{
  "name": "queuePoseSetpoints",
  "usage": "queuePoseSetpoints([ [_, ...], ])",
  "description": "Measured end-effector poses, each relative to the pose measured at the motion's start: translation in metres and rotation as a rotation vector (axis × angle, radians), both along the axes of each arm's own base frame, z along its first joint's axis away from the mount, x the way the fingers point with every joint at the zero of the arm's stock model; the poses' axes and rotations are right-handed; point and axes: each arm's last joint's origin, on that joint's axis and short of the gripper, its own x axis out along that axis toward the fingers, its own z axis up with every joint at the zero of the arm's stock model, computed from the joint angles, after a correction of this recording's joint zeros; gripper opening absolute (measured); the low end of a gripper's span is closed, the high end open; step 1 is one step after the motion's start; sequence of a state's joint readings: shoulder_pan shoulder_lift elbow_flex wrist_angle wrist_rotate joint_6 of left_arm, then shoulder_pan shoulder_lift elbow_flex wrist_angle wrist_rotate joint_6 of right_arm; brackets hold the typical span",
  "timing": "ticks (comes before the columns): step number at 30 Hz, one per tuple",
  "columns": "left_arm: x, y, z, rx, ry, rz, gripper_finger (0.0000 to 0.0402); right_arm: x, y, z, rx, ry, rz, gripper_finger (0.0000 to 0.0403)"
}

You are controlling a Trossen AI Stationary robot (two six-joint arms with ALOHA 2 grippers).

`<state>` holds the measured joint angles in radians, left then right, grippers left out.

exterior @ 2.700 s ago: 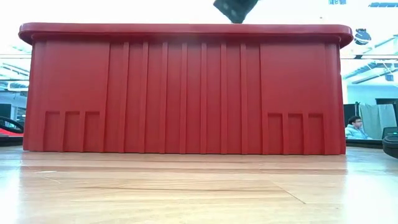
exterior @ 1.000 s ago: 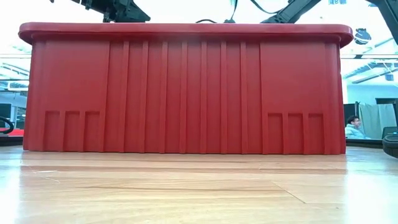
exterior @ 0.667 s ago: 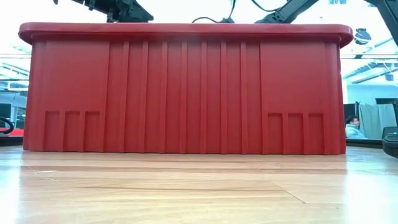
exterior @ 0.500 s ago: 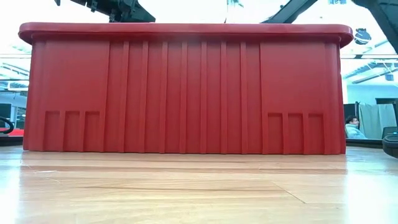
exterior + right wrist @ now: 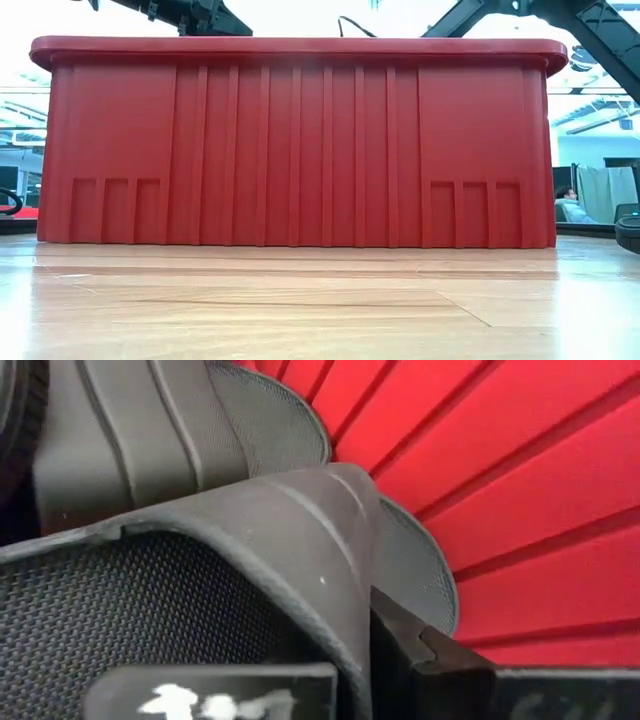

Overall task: Pick and place slides into bin
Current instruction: Put the left black slide into the red bin

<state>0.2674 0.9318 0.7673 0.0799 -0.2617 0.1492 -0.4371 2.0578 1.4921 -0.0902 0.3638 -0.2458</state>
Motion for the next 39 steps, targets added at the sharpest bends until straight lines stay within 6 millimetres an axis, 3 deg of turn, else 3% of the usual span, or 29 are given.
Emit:
queuePoseSetpoints([
  [12, 0.0001, -0.0003, -0.0001, 0.002, 0.002, -0.004, 0.0200, -0.0003, -0.0004, 0.0001, 0.002, 0.000, 0.001, 0.0019],
  [29, 0.0000, -0.0004, -0.0006, 0.000, 0.008, -0.004, 0.0200, 0.0025, 0.0049, -0.0007, 0.066, -0.034, 0.057, 0.0164],
  [39, 0.0015, -0.0056, -0.0009, 0.000, 0.011, -0.030, 0.0200, -0.0007, 0.0020, -0.0003, -0.015, 0.013, -0.044, 0.0176],
])
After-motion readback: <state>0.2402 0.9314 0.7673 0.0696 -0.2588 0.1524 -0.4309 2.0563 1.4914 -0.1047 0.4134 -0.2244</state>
